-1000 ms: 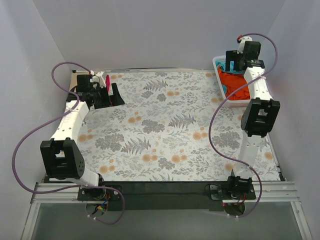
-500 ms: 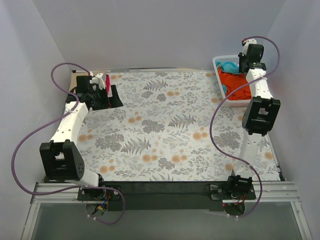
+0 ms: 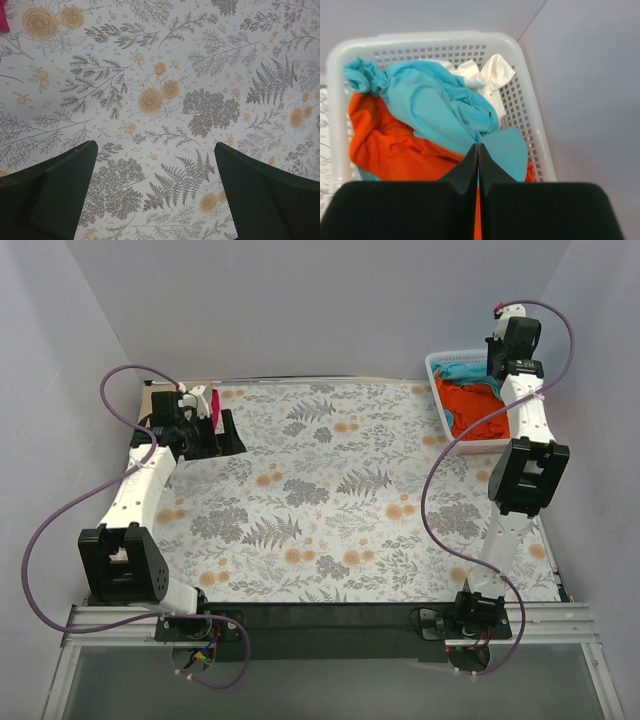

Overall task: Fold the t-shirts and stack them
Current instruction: Grab the tshirt from the pile, then move the tshirt to the center of the board, then flatten the tshirt out

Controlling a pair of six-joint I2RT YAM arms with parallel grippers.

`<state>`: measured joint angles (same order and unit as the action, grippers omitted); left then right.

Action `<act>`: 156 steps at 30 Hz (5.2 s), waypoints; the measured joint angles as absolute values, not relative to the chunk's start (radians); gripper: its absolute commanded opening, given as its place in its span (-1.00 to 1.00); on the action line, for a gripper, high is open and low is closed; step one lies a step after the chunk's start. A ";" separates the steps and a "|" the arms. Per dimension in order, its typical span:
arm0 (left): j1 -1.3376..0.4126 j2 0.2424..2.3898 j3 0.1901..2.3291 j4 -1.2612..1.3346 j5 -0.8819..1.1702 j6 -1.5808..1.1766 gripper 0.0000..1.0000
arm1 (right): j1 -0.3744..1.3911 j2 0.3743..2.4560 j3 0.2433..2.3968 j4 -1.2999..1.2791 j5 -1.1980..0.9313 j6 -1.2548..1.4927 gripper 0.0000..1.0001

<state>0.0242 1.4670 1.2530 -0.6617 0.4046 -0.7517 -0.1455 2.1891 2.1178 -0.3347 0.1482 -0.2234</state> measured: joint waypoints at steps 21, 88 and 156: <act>0.024 1.432 1.272 -0.683 0.435 -0.785 0.96 | -0.150 1.812 2.140 -0.220 0.126 -0.141 -0.97; 0.024 1.263 1.221 -0.725 0.339 -0.783 0.96 | 0.550 1.404 1.731 0.124 -0.171 -0.055 -0.97; -0.176 1.570 1.000 -0.544 0.465 -0.553 -0.33 | 0.338 1.349 0.915 -0.405 -0.491 -0.137 0.43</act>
<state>-0.1761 1.5696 1.0004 -0.5442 0.4652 -0.5533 0.3382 1.3491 0.9146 -0.4046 -0.4911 -0.1368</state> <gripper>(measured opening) 0.201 0.734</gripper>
